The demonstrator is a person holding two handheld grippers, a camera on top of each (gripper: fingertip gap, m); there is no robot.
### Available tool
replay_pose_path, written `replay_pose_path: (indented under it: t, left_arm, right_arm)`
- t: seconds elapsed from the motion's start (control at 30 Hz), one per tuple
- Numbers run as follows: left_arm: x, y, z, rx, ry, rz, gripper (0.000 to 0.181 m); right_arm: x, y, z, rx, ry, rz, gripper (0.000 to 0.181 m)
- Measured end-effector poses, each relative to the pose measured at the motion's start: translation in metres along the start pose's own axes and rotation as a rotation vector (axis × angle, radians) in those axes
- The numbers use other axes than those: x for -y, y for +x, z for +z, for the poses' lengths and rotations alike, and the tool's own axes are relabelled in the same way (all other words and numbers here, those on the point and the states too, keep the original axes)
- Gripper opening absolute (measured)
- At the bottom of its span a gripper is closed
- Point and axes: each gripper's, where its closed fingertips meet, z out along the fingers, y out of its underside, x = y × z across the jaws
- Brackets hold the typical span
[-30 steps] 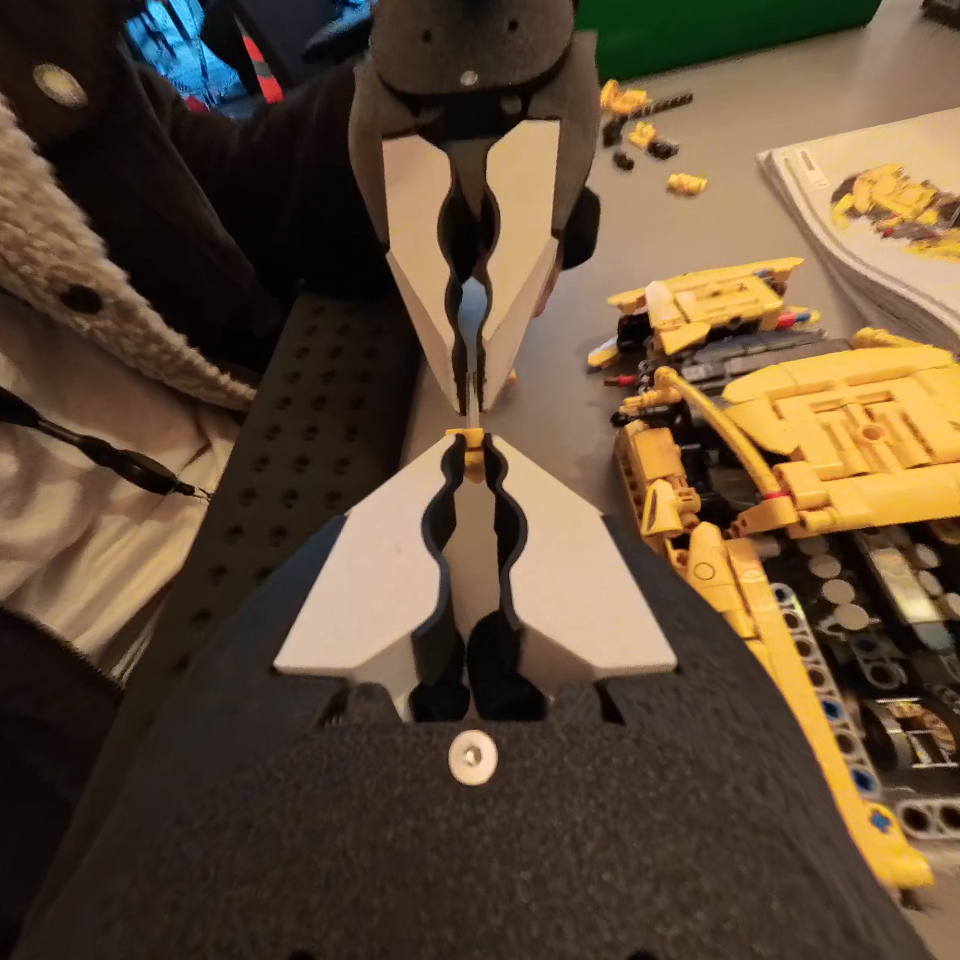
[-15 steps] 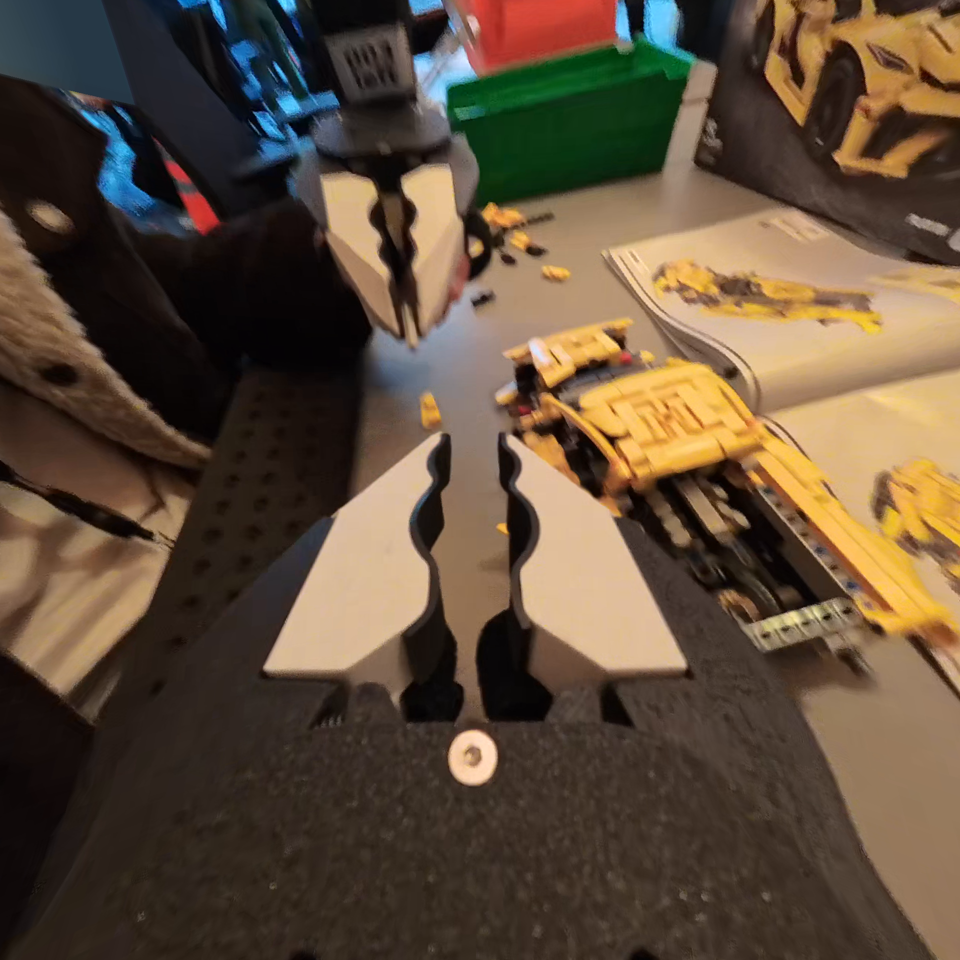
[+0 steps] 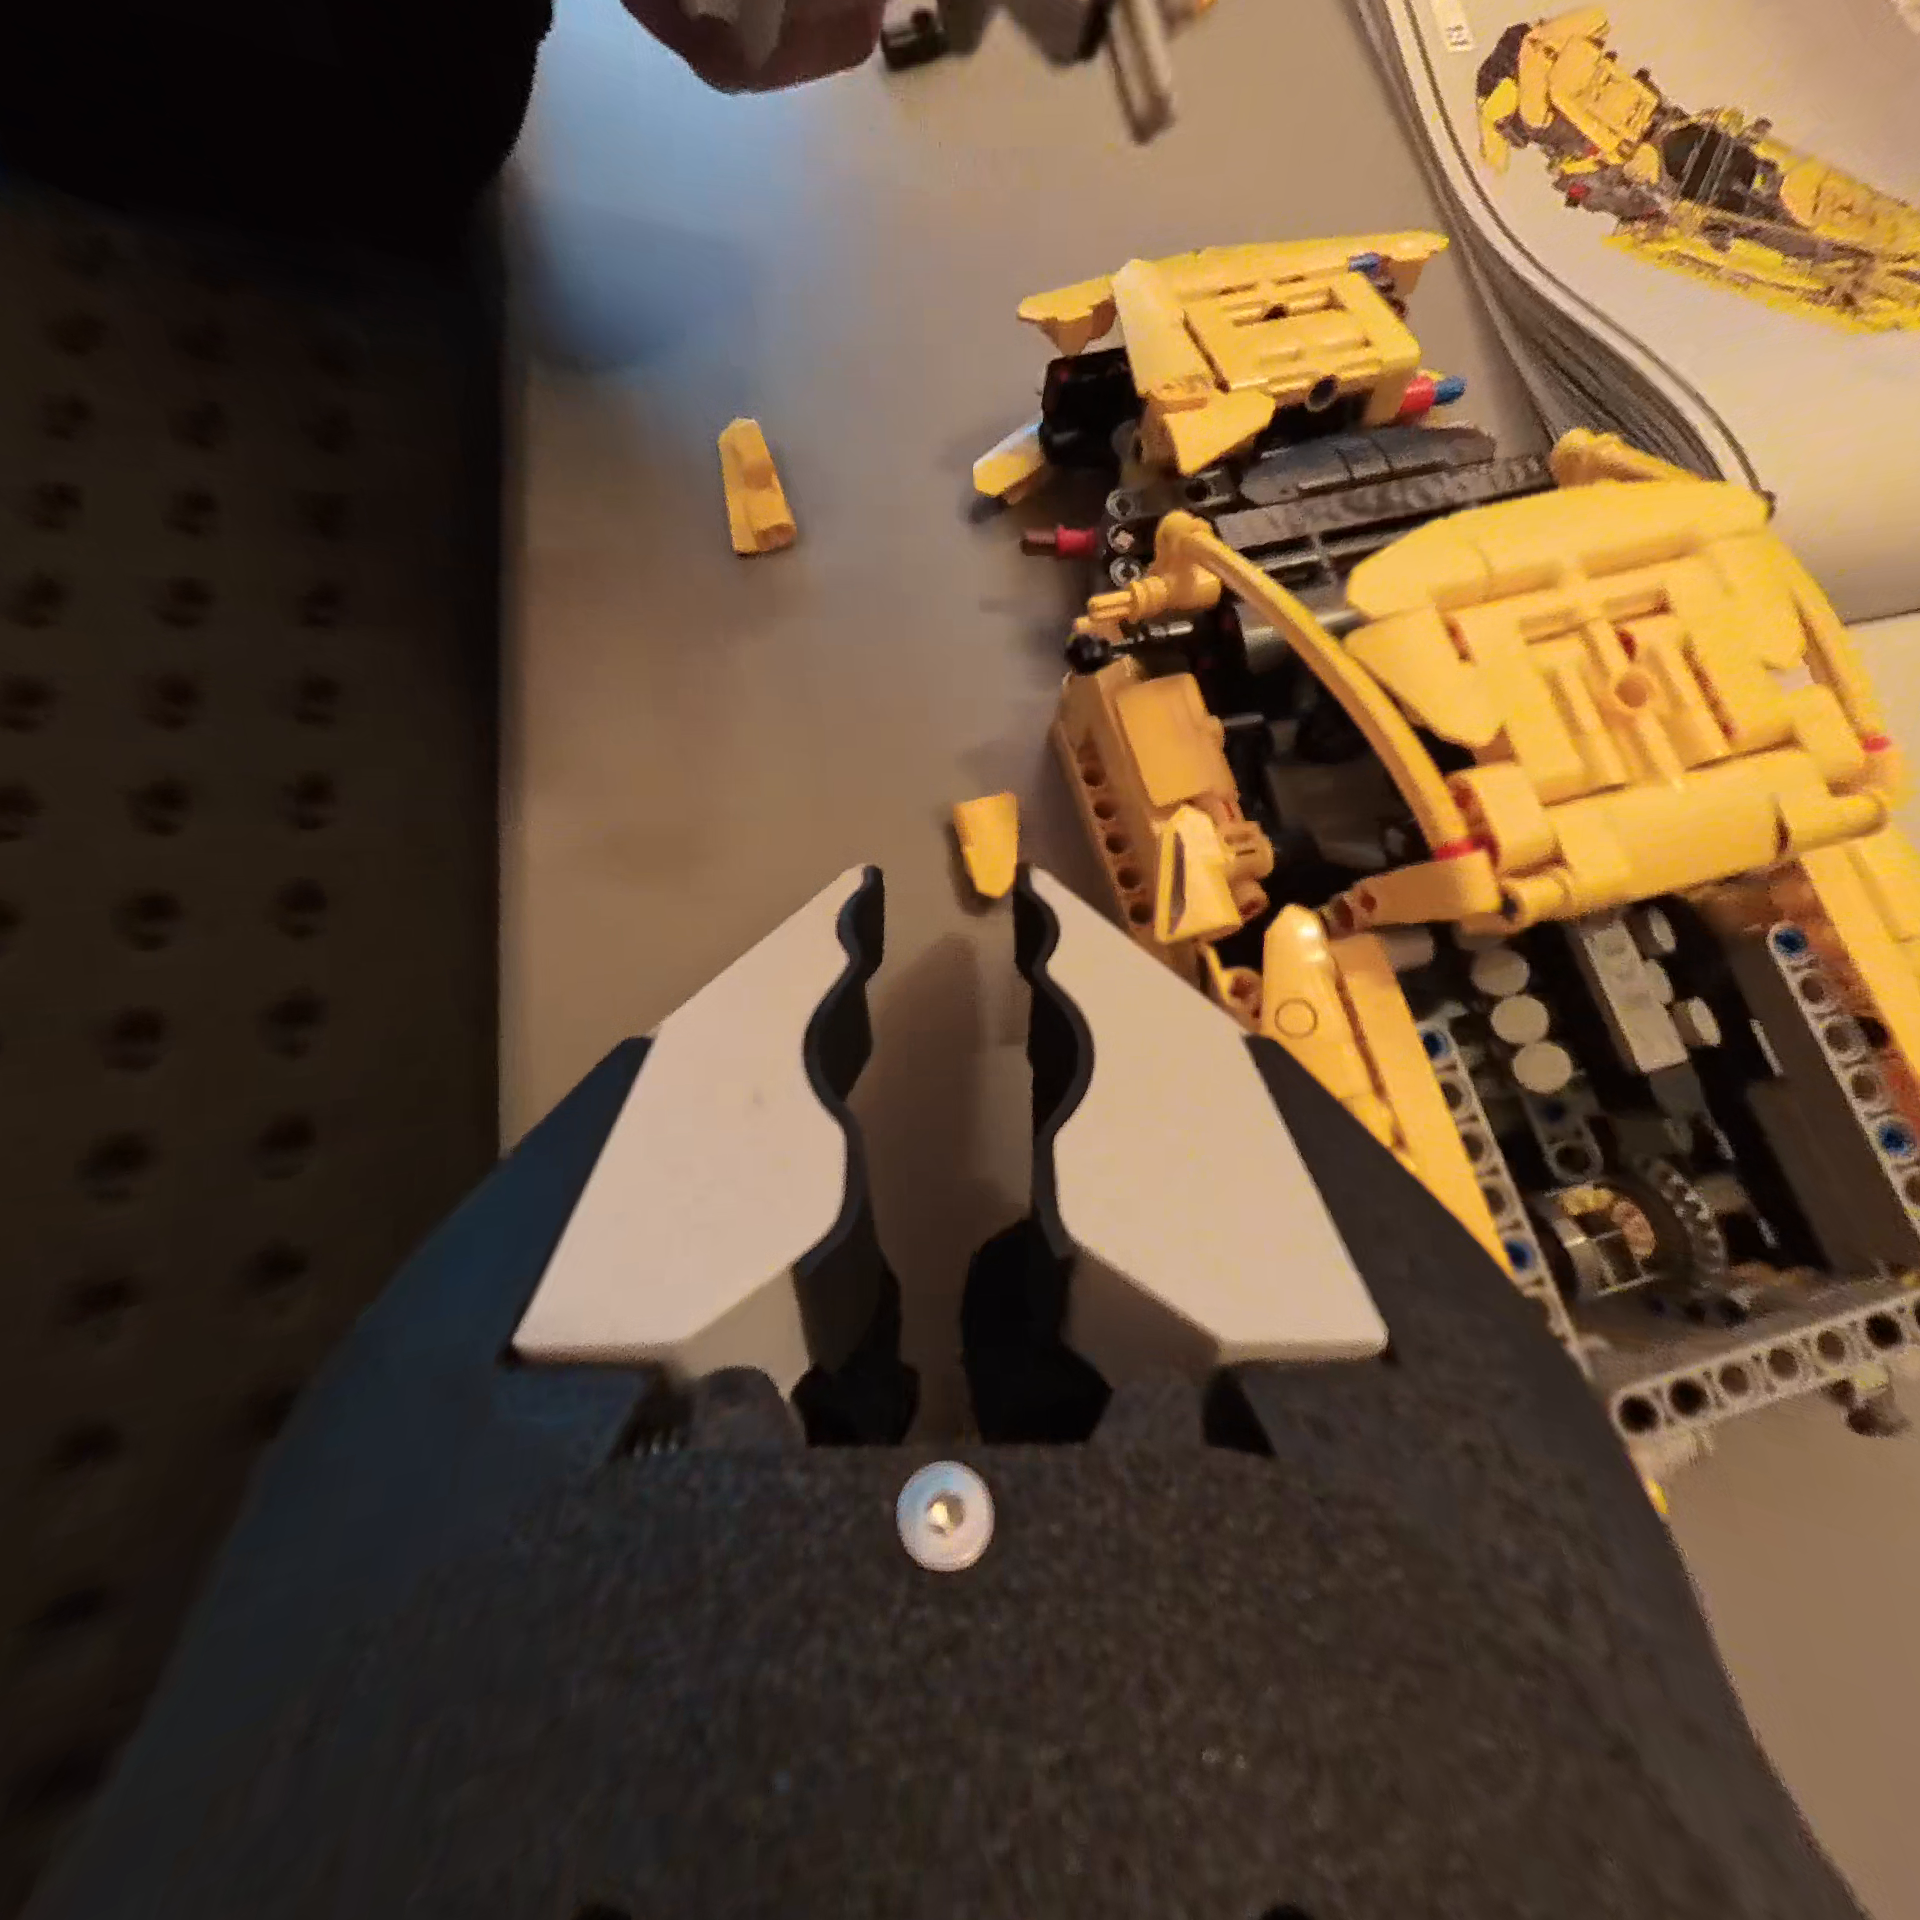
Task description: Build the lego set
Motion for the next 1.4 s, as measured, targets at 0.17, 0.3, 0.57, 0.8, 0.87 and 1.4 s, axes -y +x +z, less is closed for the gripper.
replay_pose_path:
  t: [0.17,0.3,0.57,0.8,0.87,1.4]
  left_arm:
    - [0.001,-0.002,0.000,0.010,0.005,-0.008,0.004]
    - [0.000,0.000,0.001,0.003,-0.001,-0.007,0.004]
    - [-0.003,0.001,0.001,-0.007,-0.014,-0.007,0.004]
    - [-0.006,0.003,0.002,-0.011,-0.032,-0.003,0.004]
    - [-0.006,0.002,0.002,-0.009,-0.032,-0.004,0.004]
    - [-0.011,0.003,0.005,-0.011,-0.059,0.002,0.004]
  right_arm:
    - [-0.001,0.004,0.014,-0.019,-0.028,-0.019,0.024]
    - [-0.006,0.003,0.021,-0.023,-0.060,-0.037,0.012]
    - [-0.018,-0.075,-0.012,0.566,-0.149,0.201,0.012]
    - [-0.019,-0.055,-0.003,0.325,-0.125,-0.003,0.022]
    - [-0.013,-0.054,-0.008,0.308,-0.077,-0.026,0.022]
    - [-0.008,-0.063,-0.010,0.331,-0.033,-0.061,0.024]
